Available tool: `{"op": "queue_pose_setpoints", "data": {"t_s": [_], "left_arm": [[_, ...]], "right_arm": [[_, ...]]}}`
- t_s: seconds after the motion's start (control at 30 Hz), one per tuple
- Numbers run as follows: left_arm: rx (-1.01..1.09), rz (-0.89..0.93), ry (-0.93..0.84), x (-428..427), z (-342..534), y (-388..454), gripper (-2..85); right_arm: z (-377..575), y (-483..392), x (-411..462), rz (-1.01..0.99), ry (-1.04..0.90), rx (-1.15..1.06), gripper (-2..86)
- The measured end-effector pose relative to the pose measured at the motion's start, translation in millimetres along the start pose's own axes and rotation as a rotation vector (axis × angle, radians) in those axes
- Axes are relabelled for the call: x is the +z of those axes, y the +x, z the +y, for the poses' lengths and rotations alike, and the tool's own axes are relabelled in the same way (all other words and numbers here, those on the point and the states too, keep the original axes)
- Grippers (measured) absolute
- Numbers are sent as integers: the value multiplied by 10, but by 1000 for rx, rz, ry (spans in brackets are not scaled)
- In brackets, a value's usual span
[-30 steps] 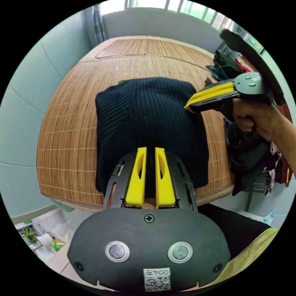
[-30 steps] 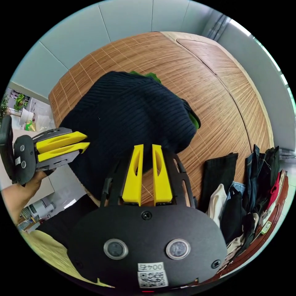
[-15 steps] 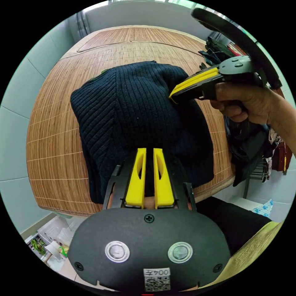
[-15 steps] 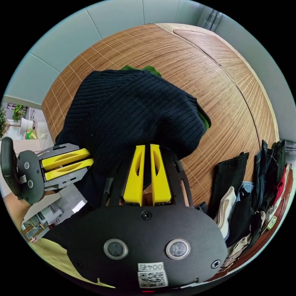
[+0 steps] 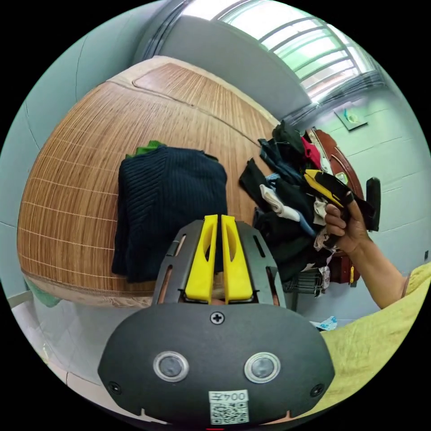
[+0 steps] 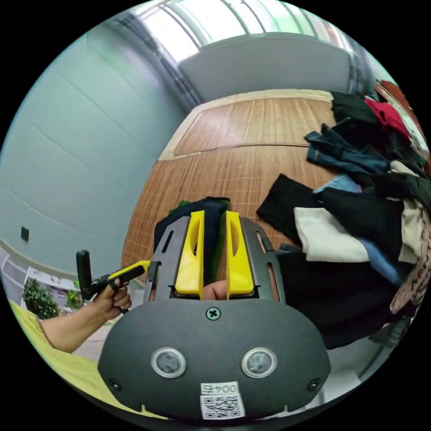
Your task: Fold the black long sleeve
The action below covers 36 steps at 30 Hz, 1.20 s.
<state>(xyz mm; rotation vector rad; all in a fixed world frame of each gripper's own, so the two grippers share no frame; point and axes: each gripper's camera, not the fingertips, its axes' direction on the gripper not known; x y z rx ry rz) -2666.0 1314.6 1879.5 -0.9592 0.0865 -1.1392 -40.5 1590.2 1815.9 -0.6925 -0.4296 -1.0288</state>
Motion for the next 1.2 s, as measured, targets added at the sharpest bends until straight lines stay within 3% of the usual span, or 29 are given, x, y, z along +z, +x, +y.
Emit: {"op": "queue_pose_setpoints", "data": {"t_s": [0.37,0.57,0.8,0.93,1.03,1.2], "left_arm": [[350,85,34,-914,-169,1578,107],[519,61,43,-843,-328,2656,123],[652,98,18,-403,-550,4079,135],[786,127,38,-190,-700,4963,144],[910,133,27,-75,-799,5527,151],[1117,95,70,30,-948,6331,166]], "right_arm": [[610,3124,-2869,458,396,656,75],[908,4839,-3613,465,486,935,91],[565,6424,-3642,328,377,1047,121],[317,7063,-3475,323,270,1084,54],[102,7110,-3510,406,253,967,36],[-251,6599,-3896,472,390,656,26]]}}
